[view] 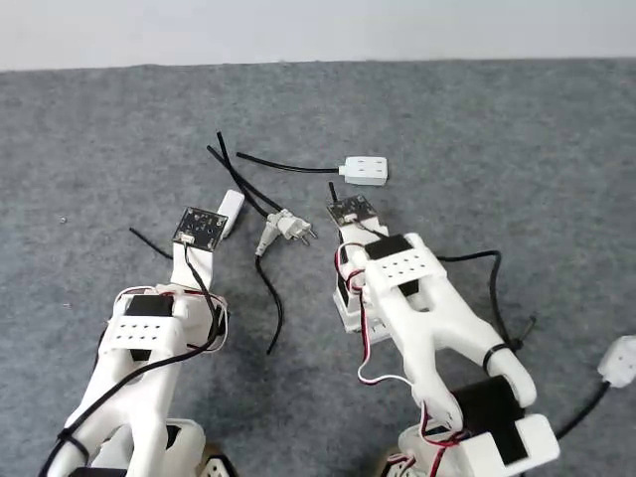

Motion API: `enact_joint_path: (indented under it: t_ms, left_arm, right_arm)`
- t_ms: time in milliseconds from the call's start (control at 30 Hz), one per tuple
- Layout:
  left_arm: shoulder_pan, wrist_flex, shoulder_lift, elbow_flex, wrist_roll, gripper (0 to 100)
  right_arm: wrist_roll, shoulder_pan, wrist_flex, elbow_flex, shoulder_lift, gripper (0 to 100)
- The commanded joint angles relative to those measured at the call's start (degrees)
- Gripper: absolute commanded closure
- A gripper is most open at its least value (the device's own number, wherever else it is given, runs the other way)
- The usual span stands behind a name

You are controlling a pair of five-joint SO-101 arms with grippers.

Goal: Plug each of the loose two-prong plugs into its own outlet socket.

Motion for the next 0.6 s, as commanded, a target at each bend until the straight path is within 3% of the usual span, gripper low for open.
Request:
enact_joint_path:
  t_ms: [0,333,567]
  left_arm:
    - [-0.09,-1.49,-0.97,-1.89,-0.53,85]
    - [-0.09,-1.41,-0.97,-1.89,-0.62,85]
    - [-0.18,-1.32,-0.97,-1.89,-0.62,85]
  right_arm:
    - [1.05,-0.22,4.18,-5.8,-0.84,75.6]
    - [1.49,-0.13,10.51,-26.37,-0.13,83.5]
    - [13.8,-6.99,7.34,-38.95,9.63,84.0]
